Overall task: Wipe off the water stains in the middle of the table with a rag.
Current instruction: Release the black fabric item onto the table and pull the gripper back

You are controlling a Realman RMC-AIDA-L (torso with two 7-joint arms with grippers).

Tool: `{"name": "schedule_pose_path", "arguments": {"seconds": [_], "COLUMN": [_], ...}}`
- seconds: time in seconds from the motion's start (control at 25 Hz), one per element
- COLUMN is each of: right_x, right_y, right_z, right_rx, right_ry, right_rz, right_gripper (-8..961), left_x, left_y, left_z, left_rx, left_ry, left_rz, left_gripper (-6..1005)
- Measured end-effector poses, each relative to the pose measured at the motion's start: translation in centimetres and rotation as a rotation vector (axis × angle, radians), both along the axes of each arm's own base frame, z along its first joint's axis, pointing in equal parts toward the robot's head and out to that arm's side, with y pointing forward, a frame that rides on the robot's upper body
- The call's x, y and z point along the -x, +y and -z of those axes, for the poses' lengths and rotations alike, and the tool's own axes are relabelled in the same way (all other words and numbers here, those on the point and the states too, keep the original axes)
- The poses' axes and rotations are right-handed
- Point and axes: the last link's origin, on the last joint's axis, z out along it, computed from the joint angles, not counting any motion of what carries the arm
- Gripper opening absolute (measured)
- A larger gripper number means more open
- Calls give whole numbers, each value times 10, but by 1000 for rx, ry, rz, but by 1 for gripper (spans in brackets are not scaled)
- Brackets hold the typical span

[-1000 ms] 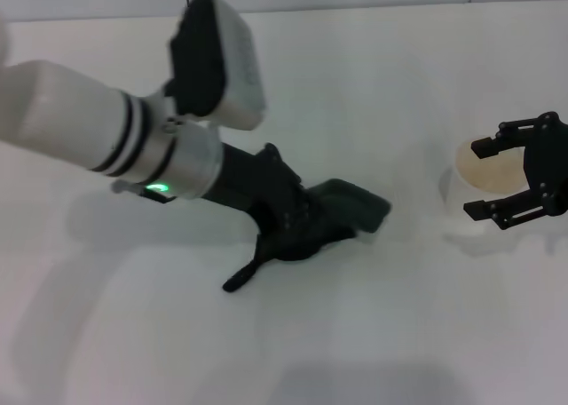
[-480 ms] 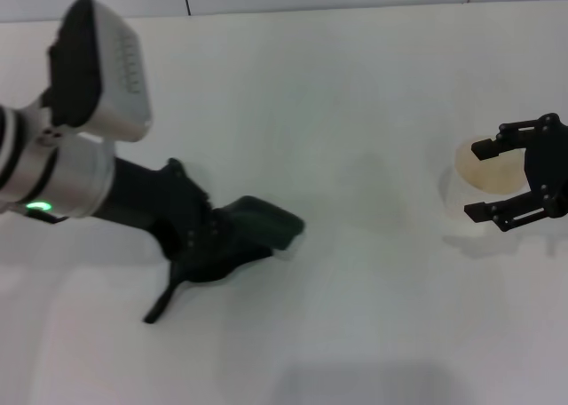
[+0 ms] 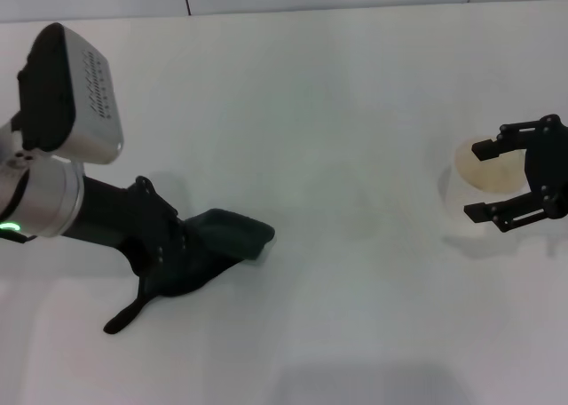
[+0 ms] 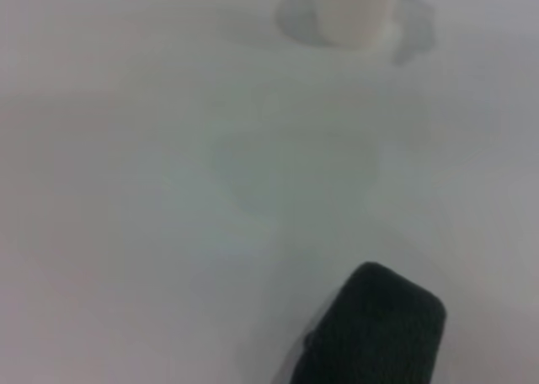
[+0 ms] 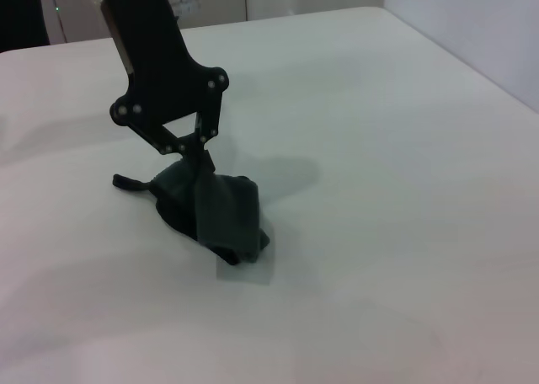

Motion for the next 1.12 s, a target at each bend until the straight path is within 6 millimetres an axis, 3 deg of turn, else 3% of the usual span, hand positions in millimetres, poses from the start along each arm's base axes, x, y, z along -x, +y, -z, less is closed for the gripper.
{"name": "schedule_pose_path", "arguments": {"seconds": [0.24, 0.48, 0.76, 1.0, 1.08, 1.12], "right_x": [1, 3, 2, 1, 0, 0], "right_y": [0, 2, 2, 2, 2, 1], "right_z": [1, 2, 2, 2, 1, 0], "right_rx": [1, -1, -4, -7, -10, -12], "right_ry": [5, 7, 9, 11, 12, 15], "right_rz": [0, -3, 3, 6, 8, 9], "right_gripper": [855, 855, 855, 854, 854, 854], "left_x": [-3, -2, -6, 0, 3, 5], "left_y": [8, 13, 14, 12, 11, 9], "left_z": [-5, 11, 12, 1, -9, -14], "left_rx": [-71, -21, -11, -13, -21, -23], "left_ry": [-87, -95, -120, -131, -147, -159], "left_rz": [21, 21, 25, -3, -8, -5], "left_gripper": [87, 141, 182, 365, 590, 617]}}
